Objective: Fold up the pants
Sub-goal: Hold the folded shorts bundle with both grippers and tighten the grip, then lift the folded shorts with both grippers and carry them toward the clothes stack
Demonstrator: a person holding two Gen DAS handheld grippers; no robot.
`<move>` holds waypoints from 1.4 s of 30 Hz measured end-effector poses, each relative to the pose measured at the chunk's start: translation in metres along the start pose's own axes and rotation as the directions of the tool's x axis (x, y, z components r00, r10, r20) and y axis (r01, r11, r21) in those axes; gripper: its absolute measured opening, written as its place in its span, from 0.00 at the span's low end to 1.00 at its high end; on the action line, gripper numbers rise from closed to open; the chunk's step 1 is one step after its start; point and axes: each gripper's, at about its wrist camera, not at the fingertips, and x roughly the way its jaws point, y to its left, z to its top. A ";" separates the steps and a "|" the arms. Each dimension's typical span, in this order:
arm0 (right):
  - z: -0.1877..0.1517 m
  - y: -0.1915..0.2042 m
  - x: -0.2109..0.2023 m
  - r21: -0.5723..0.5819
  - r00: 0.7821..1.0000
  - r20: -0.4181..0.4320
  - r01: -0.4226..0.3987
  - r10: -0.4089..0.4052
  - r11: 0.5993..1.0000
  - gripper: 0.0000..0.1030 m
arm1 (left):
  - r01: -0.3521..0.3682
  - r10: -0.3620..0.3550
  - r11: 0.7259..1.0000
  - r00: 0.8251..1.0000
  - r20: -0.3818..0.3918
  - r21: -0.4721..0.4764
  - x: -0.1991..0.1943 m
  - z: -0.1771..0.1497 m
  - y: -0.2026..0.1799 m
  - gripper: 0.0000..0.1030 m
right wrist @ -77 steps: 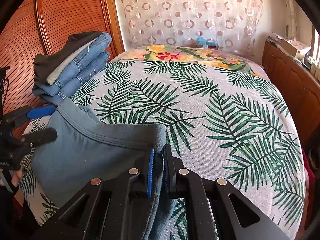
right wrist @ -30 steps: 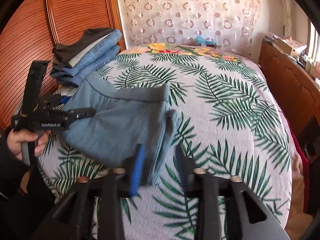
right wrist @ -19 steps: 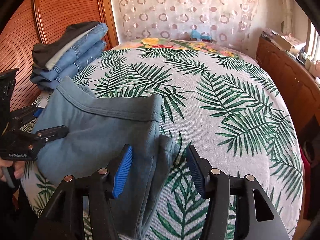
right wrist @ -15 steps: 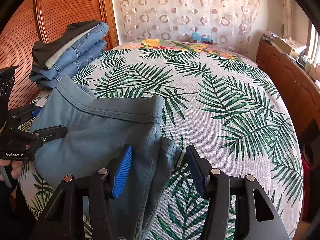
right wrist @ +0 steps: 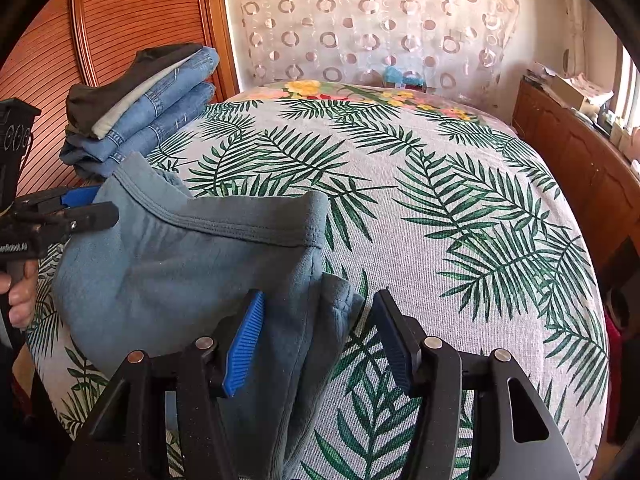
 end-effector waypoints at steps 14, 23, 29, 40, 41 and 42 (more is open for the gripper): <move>0.000 0.001 0.000 0.000 1.000 0.001 0.002 -0.002 1.000 0.57 | 0.015 -0.015 0.999 1.000 -0.018 -0.034 0.014 -0.004 0.006 0.52; 0.002 -0.001 0.001 -0.018 0.998 -0.007 -0.058 0.058 0.998 0.33 | 0.066 -0.066 0.998 0.998 -0.002 -0.003 0.009 -0.003 -0.004 0.18; 0.002 -0.001 0.000 -0.007 0.995 -0.011 -0.101 0.101 0.995 0.13 | 0.070 -0.071 0.997 0.996 0.057 0.018 -0.013 0.000 -0.015 0.17; 0.008 0.006 -0.049 -0.020 0.986 0.139 -0.093 0.095 0.995 0.12 | 0.066 -0.078 0.996 0.973 0.218 0.064 -0.073 0.015 -0.035 0.16; 0.011 0.007 -0.055 -0.024 0.984 0.155 -0.090 0.093 0.996 0.12 | 0.066 -0.079 0.996 0.970 0.228 0.065 -0.076 0.016 -0.034 0.16; 0.012 0.007 -0.061 -0.028 0.981 0.171 -0.085 0.089 0.996 0.12 | 0.064 -0.078 0.996 0.967 0.241 0.067 -0.081 0.018 -0.034 0.16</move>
